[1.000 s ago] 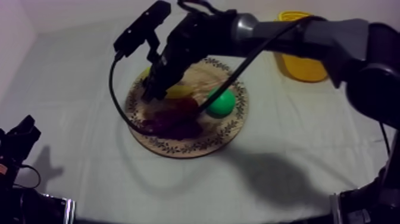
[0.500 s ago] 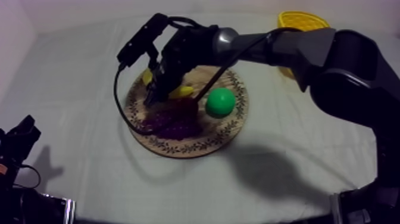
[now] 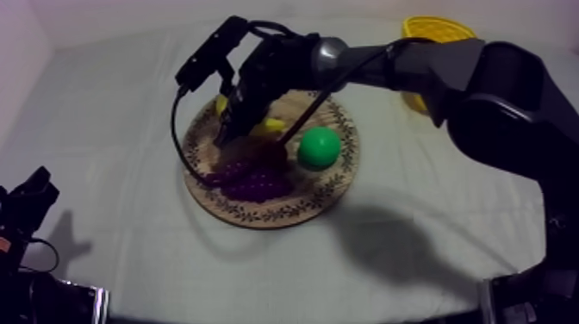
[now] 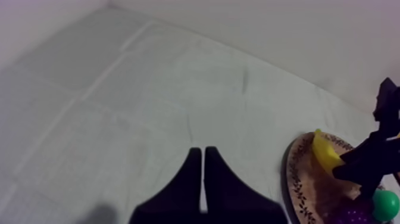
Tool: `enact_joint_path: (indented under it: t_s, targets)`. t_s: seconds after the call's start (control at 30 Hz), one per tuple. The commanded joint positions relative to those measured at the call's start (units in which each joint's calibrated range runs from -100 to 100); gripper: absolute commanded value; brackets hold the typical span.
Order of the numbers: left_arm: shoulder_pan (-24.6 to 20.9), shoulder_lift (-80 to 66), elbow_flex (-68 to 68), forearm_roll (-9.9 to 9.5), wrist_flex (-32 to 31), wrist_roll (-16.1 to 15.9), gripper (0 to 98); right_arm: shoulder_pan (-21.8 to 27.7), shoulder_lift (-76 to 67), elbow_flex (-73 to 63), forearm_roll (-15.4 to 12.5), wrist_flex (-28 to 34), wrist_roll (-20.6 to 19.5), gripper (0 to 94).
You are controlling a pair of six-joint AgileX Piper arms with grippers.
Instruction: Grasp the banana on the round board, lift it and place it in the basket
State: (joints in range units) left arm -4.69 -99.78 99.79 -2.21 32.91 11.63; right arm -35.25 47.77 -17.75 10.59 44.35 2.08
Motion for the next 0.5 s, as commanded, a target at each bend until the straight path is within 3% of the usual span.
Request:
enact_joint_path:
  t_s: [0.0,0.27,0.47]
  targets:
    - [0.02,-0.05,-0.01,0.03,-0.01,0.01,0.1,-0.04,-1.43,0.08,-0.54,0.36,0.68,19.6]
    - [0.02,-0.05,-0.01,0.03,-0.01,0.01,0.1,1.95,-9.72,1.01,-1.61,2.82,1.86,19.0]
    - [0.02,-0.05,-0.01,0.03,-0.01,0.02,0.1,5.27,-15.69,3.10,0.41,3.73,-0.01,19.1]
